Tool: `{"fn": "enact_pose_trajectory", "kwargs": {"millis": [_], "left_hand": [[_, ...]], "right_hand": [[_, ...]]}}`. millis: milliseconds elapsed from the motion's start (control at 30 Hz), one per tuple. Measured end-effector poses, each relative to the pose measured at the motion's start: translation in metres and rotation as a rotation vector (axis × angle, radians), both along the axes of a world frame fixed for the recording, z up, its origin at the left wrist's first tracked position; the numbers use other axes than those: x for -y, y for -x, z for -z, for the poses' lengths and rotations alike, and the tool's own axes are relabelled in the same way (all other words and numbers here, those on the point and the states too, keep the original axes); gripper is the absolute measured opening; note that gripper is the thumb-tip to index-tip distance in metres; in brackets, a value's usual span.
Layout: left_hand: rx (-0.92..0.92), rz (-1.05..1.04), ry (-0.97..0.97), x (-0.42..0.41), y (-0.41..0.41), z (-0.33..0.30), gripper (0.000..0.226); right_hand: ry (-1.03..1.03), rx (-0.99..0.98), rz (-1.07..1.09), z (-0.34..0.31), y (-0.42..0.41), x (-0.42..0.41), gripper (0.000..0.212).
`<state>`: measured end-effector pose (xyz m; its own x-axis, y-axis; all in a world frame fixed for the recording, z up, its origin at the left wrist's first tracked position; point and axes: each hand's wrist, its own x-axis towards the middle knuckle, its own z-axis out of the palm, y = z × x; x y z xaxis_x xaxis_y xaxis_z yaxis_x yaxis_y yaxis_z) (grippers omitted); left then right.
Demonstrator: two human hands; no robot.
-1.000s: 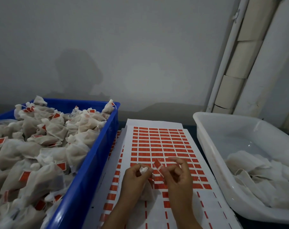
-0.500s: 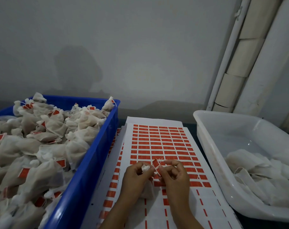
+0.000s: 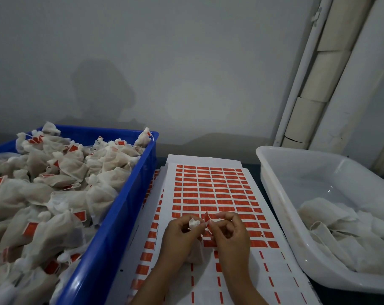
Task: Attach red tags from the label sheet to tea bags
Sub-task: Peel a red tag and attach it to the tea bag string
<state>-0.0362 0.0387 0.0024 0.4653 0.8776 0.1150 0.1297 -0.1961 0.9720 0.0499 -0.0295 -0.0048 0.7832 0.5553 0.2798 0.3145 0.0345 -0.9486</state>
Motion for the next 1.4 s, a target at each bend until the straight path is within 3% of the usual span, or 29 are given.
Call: {"fn": "enact_pose_trajectory", "kwargs": {"millis": [467,633,767,1033,1400], "left_hand": [[-0.042,-0.054,-0.100,0.003,-0.001,0.003,0.009],[-0.007,-0.066,-0.105,0.002,0.000,0.002,0.009],[0.005,-0.009,-0.039,0.002,0.001,0.002,0.008],[0.062,0.087,0.076,0.001,0.006,-0.006,0.012],[0.076,0.137,0.067,0.001,0.006,-0.005,0.015]], "right_hand": [[0.066,0.144,-0.028,-0.002,-0.001,0.002,0.024],[0.072,0.080,-0.029,-0.004,-0.001,0.003,0.010],[0.090,0.040,-0.058,-0.005,-0.002,0.003,0.026],[0.162,-0.209,-0.272,-0.012,-0.013,0.004,0.016],[0.115,-0.171,-0.317,-0.007,-0.015,0.006,0.021]]}}
